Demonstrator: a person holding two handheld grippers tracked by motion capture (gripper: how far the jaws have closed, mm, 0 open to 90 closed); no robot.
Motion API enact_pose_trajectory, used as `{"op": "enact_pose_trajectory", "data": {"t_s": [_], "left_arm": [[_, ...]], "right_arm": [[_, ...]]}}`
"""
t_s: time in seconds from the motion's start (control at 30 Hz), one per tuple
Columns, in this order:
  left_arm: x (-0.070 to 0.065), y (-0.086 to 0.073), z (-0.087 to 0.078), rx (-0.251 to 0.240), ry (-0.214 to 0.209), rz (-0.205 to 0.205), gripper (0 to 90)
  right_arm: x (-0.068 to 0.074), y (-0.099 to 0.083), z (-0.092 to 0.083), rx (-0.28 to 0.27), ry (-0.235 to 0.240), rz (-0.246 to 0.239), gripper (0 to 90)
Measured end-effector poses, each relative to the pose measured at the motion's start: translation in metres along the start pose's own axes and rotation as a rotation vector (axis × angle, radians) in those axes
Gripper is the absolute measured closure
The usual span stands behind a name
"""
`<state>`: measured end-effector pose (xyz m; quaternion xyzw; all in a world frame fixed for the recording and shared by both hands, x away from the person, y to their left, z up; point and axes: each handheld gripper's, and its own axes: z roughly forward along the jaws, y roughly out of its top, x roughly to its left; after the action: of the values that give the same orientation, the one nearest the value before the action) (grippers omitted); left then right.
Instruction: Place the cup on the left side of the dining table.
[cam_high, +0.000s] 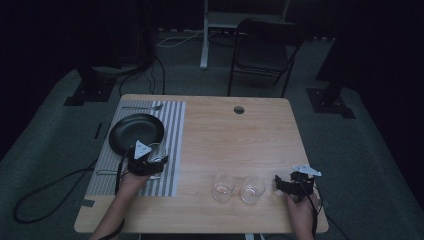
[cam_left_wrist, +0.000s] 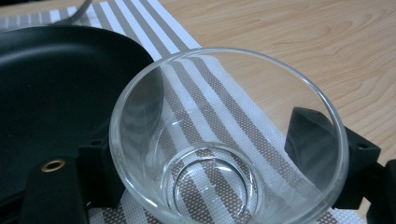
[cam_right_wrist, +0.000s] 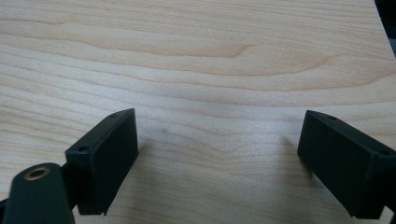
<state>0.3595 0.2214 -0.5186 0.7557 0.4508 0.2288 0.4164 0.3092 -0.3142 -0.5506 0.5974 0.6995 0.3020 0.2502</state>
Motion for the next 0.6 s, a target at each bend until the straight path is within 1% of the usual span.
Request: {"op": "enact_pose_trajectory", "data": {"t_s": [0.03,0.1,0.13,0.17,0.23,0.27,0.33,0.37,0.4,0.47,0.53,0.6], "left_arm": [[0.0015,0.0007,-0.0009,0.012,-0.013,-0.01,18.6],[0.0018,0.0016,-0.0012,0.025,-0.017,-0.022,17.9],[0.0018,0.002,-0.0013,0.031,-0.026,-0.03,16.0],[0.0014,0.0022,-0.0012,0.037,-0.022,-0.032,11.0],[0.0003,0.0016,-0.0015,0.037,-0.01,-0.029,10.6],[-0.0003,0.0017,-0.0018,0.045,0.005,-0.023,9.8],[-0.0003,0.0013,-0.0024,0.045,0.0,-0.029,8.2],[-0.0011,0.0007,-0.0028,0.041,0.011,-0.027,8.0],[-0.0016,0.0003,-0.0026,0.043,0.011,-0.025,0.5],[-0.0027,-0.0013,-0.0029,0.043,0.012,-0.023,0.1],[-0.0054,-0.003,-0.0049,0.03,0.003,-0.014,0.1],[-0.0081,-0.0041,-0.006,0.037,0.005,-0.008,0.1]], "right_arm": [[0.0,0.0,0.0,0.0,0.0,0.0,11.8],[0.0,0.0,0.0,0.0,0.0,0.0,11.8],[0.0,0.0,0.0,0.0,0.0,0.0,11.8],[0.0,0.0,0.0,0.0,0.0,0.0,11.8],[0.0,0.0,0.0,0.0,0.0,0.0,11.8],[0.0,0.0,0.0,0.0,0.0,0.0,11.8],[0.0,0.0,0.0,0.0,0.0,0.0,11.8],[0.0,0.0,0.0,0.0,0.0,0.0,11.8],[0.0,0.0,0.0,0.0,0.0,0.0,11.8],[0.0,0.0,0.0,0.0,0.0,0.0,11.8],[0.0,0.0,0.0,0.0,0.0,0.0,11.8],[0.0,0.0,0.0,0.0,0.0,0.0,11.8]]}}
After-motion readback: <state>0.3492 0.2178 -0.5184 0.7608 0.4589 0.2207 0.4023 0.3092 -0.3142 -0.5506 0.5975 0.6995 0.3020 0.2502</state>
